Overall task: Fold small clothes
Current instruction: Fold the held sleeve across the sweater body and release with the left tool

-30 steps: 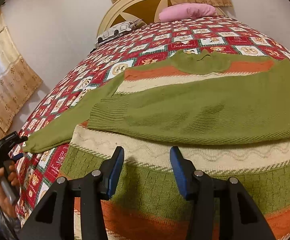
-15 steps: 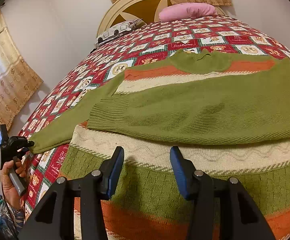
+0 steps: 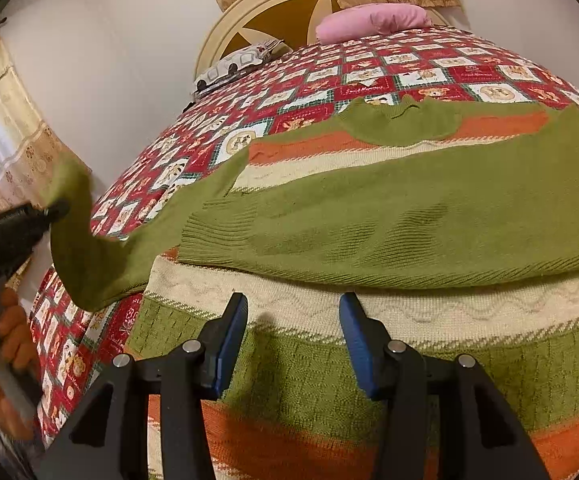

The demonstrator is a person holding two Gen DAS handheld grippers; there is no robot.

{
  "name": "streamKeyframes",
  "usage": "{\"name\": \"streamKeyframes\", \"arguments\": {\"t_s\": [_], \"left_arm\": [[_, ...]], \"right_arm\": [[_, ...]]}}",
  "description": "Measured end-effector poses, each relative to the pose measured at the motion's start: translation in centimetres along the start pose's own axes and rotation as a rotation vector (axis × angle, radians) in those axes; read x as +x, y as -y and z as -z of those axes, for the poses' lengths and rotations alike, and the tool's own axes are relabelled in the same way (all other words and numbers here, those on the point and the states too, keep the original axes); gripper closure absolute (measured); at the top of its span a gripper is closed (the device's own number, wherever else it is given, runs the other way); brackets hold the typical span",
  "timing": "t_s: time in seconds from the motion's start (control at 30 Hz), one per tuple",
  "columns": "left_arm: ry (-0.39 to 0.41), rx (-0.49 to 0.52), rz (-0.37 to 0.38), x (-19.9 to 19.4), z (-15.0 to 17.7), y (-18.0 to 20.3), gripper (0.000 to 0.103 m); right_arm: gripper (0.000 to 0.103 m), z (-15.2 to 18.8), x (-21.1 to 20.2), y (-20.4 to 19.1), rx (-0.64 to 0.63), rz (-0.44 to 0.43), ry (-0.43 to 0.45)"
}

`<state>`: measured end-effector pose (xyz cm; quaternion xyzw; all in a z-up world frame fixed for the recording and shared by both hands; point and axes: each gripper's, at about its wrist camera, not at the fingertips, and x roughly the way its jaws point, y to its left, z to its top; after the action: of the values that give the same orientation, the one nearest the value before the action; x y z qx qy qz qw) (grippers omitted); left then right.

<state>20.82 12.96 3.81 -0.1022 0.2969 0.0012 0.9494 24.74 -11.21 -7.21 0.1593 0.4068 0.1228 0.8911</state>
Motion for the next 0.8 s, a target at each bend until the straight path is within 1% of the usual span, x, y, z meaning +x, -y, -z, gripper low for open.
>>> {"name": "streamKeyframes", "arguments": {"t_s": [0.07, 0.1, 0.13, 0.17, 0.23, 0.3, 0.33, 0.43, 0.5, 0.53, 0.57, 0.6, 0.63, 0.67, 0.73, 0.8], "left_arm": [[-0.036, 0.063, 0.068, 0.1, 1.5, 3.3, 0.096], [-0.063, 0.088, 0.077, 0.6, 2.4, 4.6, 0.096], [-0.090, 0.107, 0.076, 1.2, 3.1, 5.6, 0.096], [-0.138, 0.128, 0.069, 2.3, 4.3, 6.5, 0.096], [-0.213, 0.136, 0.069, 3.9, 5.6, 6.9, 0.096], [-0.256, 0.154, 0.049, 4.8, 6.6, 7.2, 0.096], [-0.258, 0.160, 0.039, 4.6, 7.0, 7.4, 0.095], [-0.270, 0.148, 0.061, 4.4, 6.7, 6.9, 0.089], [-0.268, 0.145, 0.082, 3.4, 6.4, 6.4, 0.084], [-0.262, 0.142, 0.082, 2.7, 6.6, 6.1, 0.072], [-0.253, 0.132, 0.073, 2.0, 6.8, 5.5, 0.050], [-0.245, 0.110, 0.051, 1.5, 7.1, 4.6, 0.037], [-0.234, 0.076, 0.032, 1.0, 7.4, 3.4, 0.015], [-0.214, 0.036, 0.023, 0.5, 7.6, 2.3, 0.009], [-0.194, -0.023, -0.025, 0.3, 8.0, 0.3, 0.009], [-0.203, -0.060, -0.080, 0.7, 8.4, -1.1, 0.009]], "right_arm": [[0.054, 0.0, 0.0, 0.1, 0.005, -0.005, 0.001], [0.054, 0.0, -0.1, 0.2, 0.007, -0.008, 0.001], [0.054, 0.0, -0.1, 0.3, 0.010, -0.011, 0.001], [0.053, 0.0, -0.1, 0.3, 0.011, -0.013, 0.001], [0.053, 0.0, -0.1, 0.4, 0.014, -0.016, 0.002], [0.053, 0.0, -0.1, 0.4, 0.018, -0.019, 0.002], [0.053, 0.0, 0.0, 0.5, 0.023, -0.020, 0.001], [0.053, 0.0, -0.1, 0.7, 0.034, -0.033, 0.003], [0.053, -0.1, 0.0, 0.8, 0.035, -0.033, 0.003], [0.053, -0.1, 0.0, 0.8, 0.036, -0.034, 0.003], [0.053, -0.1, 0.0, 0.8, 0.038, -0.037, 0.003], [0.053, -0.1, 0.0, 0.9, 0.042, -0.041, 0.003], [0.053, -0.1, -0.1, 1.1, 0.047, -0.048, 0.004], [0.052, -0.1, -0.1, 1.3, 0.056, -0.061, 0.004], [0.052, -0.2, -0.1, 1.5, 0.070, -0.076, 0.006], [0.051, -0.3, -0.1, 1.7, 0.088, -0.091, 0.004]]}}
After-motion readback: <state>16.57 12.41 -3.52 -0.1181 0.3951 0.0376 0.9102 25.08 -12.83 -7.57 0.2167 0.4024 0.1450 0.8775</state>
